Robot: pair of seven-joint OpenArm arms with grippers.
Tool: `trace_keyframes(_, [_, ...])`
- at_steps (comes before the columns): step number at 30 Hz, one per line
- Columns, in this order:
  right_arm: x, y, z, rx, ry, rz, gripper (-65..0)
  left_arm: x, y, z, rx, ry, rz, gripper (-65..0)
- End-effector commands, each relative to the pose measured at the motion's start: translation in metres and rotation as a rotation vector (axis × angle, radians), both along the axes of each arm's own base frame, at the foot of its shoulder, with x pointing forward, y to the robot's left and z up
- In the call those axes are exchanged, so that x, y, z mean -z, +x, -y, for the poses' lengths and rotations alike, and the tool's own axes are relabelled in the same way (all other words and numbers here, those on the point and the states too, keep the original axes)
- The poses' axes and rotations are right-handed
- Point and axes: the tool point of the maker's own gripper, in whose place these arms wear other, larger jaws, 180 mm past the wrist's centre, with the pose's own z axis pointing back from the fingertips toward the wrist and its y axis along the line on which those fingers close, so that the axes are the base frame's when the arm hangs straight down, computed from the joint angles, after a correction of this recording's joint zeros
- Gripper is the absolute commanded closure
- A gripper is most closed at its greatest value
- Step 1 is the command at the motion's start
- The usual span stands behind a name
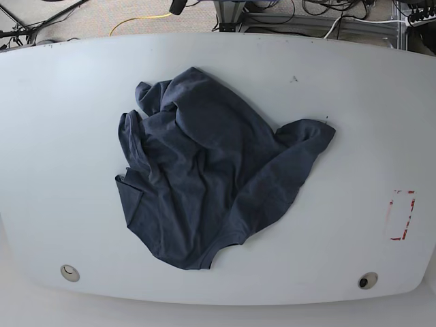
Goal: Fold the T-shirt properly
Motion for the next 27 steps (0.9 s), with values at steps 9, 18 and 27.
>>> trace_keyframes(9, [-0.069,0.023,0.018,0.011,0.093,0.121,-17.3,-0.075,0.05,-0.027,-0.176,-0.058,0.22,-38.8])
trace_keyframes(18, [-0.092,0.066,0.014,0.004,0.132,0.25,-17.6,-0.087,0.054,-0.058,-0.241,-0.02,0.258,-38.9])
trace_keyframes(27, [-0.1,0.117,0.01,0.008,0.147,0.39,-17.9,-0.094,0.095,-0.066,-0.243,-0.009,0.38,-44.2])
